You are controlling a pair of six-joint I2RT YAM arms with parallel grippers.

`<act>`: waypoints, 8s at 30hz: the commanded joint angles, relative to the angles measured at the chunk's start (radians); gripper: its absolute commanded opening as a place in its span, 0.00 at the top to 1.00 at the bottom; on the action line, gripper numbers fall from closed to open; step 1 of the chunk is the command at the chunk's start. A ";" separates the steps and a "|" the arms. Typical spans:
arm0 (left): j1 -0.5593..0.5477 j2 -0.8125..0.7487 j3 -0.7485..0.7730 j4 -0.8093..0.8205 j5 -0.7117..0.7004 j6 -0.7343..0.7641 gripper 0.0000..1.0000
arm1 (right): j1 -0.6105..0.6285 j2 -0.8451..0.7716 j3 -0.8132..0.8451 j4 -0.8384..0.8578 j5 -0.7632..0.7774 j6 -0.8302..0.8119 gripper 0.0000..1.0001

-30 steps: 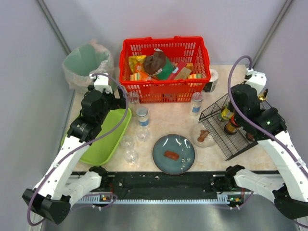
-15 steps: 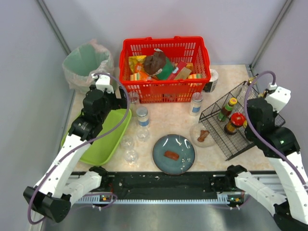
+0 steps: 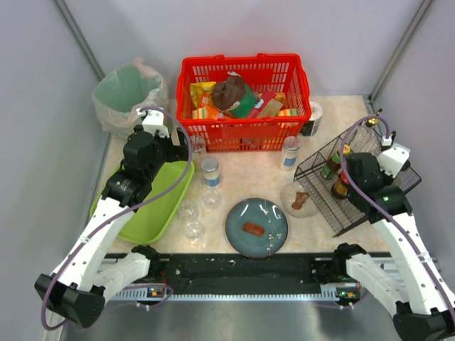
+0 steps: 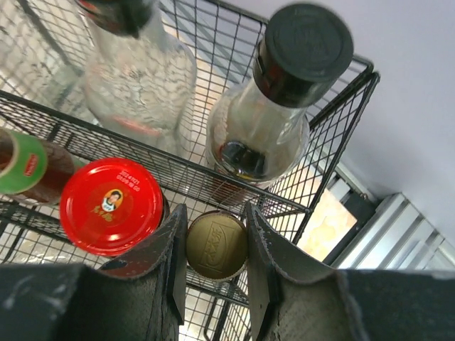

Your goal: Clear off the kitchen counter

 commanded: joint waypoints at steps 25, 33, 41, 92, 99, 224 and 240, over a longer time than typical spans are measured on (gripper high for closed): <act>0.000 -0.001 0.017 0.035 0.022 -0.027 0.02 | -0.112 0.014 -0.154 0.165 -0.058 0.110 0.57; -0.001 -0.003 0.015 0.032 0.024 -0.027 0.02 | -0.112 -0.034 -0.097 0.160 -0.127 0.041 0.43; 0.000 -0.003 0.018 0.034 0.033 -0.027 0.02 | -0.114 -0.101 0.010 0.169 -0.300 -0.073 0.36; 0.015 0.046 0.023 0.031 0.075 -0.013 0.01 | 0.106 0.614 -0.046 1.122 -0.787 -0.350 0.05; 0.020 0.051 0.023 0.029 0.079 -0.013 0.02 | 0.115 0.696 0.009 1.100 -0.742 -0.366 0.14; 0.025 -0.053 -0.003 0.031 -0.183 -0.058 0.02 | 0.633 0.485 0.138 0.947 -0.828 -0.324 0.01; 0.026 -0.179 -0.094 0.135 -0.326 -0.084 0.02 | 0.788 0.930 0.317 1.088 -0.486 -0.263 0.01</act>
